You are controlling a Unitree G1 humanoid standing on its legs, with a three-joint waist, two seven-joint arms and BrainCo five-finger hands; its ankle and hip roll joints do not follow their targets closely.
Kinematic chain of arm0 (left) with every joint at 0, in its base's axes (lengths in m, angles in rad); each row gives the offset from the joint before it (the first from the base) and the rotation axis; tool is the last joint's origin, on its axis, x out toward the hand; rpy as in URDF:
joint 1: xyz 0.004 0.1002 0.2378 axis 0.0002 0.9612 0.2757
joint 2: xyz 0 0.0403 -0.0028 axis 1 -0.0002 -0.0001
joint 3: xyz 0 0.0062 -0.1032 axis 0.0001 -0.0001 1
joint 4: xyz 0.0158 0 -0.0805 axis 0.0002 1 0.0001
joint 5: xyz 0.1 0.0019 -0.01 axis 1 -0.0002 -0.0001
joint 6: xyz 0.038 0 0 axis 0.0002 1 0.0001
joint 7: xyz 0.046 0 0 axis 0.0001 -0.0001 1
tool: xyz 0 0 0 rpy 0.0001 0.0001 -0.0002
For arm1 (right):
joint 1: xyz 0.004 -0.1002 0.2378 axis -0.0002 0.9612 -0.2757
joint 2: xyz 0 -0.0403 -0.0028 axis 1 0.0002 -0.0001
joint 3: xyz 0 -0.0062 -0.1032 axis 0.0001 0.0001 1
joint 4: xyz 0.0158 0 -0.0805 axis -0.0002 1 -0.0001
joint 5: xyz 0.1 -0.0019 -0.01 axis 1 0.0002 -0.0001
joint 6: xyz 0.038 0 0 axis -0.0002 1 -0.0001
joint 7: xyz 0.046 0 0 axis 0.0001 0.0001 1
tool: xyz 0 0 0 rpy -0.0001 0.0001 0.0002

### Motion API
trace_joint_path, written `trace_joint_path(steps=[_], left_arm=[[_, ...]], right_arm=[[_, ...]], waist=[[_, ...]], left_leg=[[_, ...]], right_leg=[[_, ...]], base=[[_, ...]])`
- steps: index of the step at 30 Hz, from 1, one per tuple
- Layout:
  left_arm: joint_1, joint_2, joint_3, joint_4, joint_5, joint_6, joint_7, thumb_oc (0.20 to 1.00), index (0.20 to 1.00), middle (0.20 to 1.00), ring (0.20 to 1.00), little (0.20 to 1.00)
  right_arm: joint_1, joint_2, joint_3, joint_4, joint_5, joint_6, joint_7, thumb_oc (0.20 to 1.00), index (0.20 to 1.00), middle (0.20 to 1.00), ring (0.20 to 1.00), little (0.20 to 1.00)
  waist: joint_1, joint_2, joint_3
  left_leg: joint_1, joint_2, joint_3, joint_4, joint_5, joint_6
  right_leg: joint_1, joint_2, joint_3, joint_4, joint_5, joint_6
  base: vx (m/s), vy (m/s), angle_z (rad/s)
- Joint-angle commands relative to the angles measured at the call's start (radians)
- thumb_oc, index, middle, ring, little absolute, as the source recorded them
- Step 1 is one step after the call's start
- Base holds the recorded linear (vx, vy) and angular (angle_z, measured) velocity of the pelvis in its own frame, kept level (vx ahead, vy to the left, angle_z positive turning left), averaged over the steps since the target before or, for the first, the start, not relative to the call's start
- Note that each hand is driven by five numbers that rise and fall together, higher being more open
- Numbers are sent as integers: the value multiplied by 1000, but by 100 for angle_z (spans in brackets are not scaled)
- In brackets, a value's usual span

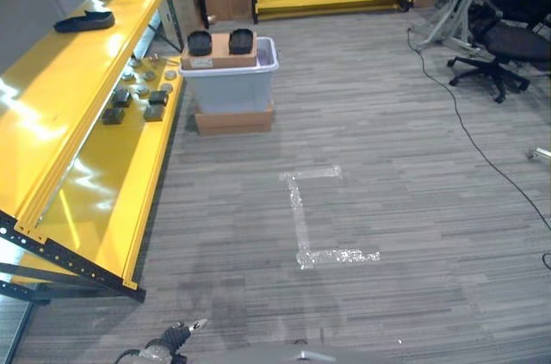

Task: Move parts from the plastic box to the shelf.

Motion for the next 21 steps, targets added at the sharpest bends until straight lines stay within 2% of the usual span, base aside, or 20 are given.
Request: trace_joint_path(steps=[1,7,21], left_arm=[[-56,12,7,46,21,-23,18,1000,1000,1000,1000,1000],[-58,6,-6,52,31,-25,29,1000,1000,1000,1000,1000],[-49,14,-23,59,71,-19,29,1000,1000,1000,1000,1000]], right_arm=[[-45,-3,32,58,-28,-23,-9,1000,1000,1000,1000,1000],[-64,-2,83,37,-89,-29,-10,1000,1000,1000,1000,1000],[-92,8,102,48,-75,-16,21,1000,1000,1000,1000,1000]], waist=[[7,-6,-29],[15,-10,-25],[46,-18,-40]], left_leg=[[39,65,-20,-8,-33,-83],[35,77,-25,-8,-25,-93],[52,74,-57,-8,-29,-92]], right_leg=[[0,-71,-11,6,15,95],[4,-62,-23,2,11,89],[42,-62,-62,1,-10,87]], base=[[0,0,0],[6,-16,1],[25,4,8]])
